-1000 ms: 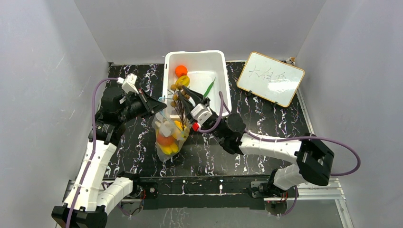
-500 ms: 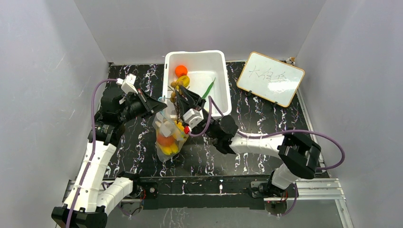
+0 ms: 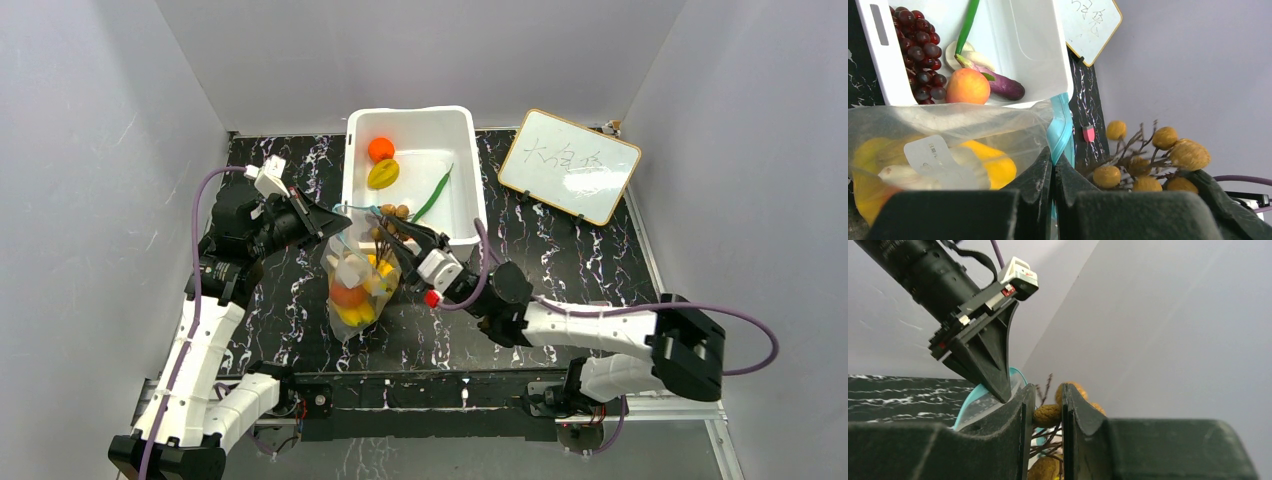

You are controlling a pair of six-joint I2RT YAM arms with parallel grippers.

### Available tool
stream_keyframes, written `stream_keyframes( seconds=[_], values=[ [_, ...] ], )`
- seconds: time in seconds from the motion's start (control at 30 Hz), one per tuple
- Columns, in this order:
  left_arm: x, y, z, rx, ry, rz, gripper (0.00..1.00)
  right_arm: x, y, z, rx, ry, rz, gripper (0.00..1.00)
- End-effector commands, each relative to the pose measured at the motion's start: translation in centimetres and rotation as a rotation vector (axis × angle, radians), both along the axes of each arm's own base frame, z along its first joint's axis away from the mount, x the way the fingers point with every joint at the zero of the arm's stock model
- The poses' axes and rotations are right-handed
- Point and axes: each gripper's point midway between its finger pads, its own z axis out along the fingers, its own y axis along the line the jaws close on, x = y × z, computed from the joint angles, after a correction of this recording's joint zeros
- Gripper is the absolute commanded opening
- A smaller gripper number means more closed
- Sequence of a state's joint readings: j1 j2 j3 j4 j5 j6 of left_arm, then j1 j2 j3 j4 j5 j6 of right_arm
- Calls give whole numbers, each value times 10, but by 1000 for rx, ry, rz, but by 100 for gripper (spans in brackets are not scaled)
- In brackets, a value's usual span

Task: Place the food in the zip-top bag and seal the zipper
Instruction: Place the fake fruit in the zipper food storage bag.

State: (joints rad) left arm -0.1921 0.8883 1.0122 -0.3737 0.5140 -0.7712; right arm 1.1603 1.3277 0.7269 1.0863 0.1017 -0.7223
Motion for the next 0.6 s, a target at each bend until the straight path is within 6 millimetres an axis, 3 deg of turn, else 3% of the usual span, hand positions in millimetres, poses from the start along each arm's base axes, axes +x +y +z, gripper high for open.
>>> stream_keyframes(
  seconds=[0.0, 0.37, 0.57],
  values=[
    [-2, -4, 21, -26, -75, -27, 0, -16, 7, -6, -55, 156, 131, 0],
    [-7, -8, 25, -29, -104, -66, 0, -15, 49, -59, -228, 349, 223, 0],
    [-13, -9, 26, -17, -115, -93, 0, -3, 60, -71, -217, 392, 197, 0]
  ],
)
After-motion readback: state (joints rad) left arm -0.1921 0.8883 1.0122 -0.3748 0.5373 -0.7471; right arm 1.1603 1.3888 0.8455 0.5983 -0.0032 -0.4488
